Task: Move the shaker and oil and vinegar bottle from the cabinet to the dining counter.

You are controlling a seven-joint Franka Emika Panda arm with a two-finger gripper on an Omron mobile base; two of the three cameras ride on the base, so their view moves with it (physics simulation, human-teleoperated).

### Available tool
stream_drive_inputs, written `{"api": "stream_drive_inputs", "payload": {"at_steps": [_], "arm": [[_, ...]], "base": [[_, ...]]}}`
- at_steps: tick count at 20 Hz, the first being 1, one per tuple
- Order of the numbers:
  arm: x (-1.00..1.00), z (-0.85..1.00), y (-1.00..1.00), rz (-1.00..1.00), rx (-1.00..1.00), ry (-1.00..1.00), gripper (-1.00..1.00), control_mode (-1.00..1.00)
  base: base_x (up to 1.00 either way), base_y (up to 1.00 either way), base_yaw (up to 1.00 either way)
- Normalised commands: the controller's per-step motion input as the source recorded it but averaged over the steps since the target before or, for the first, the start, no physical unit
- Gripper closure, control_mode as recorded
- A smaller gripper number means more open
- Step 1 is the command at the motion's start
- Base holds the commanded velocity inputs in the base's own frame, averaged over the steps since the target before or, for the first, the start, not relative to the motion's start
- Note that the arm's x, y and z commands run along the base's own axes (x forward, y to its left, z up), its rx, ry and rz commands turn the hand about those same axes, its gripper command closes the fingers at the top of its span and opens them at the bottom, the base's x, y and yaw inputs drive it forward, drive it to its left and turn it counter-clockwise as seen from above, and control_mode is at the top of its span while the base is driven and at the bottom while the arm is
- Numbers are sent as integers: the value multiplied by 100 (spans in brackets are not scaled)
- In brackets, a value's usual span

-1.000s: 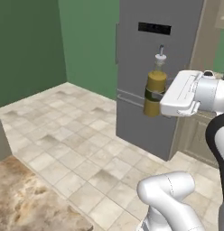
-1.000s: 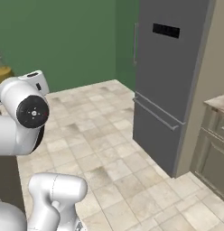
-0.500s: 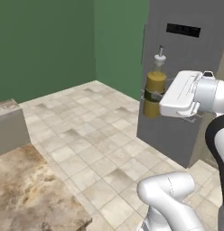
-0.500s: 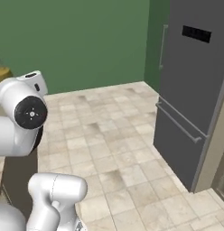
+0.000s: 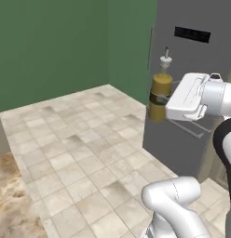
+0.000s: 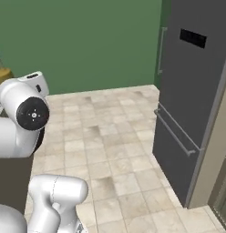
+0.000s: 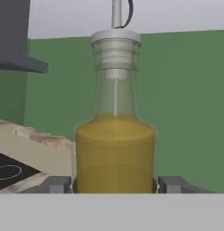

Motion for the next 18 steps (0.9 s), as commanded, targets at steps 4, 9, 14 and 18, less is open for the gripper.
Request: {"api": "stream_drive_inputs", "payload": {"at_steps": [4, 9, 14, 18], "arm": [[0, 0, 0, 0, 0, 0, 100, 100], [0, 0, 0, 0, 0, 0, 100, 100], [0, 0, 0, 0, 0, 0, 100, 100], [0, 0, 0, 0, 0, 0, 100, 100]], "base": [[26, -43, 32], [41, -33, 33], [57, -38, 31], [88, -23, 31]]}}
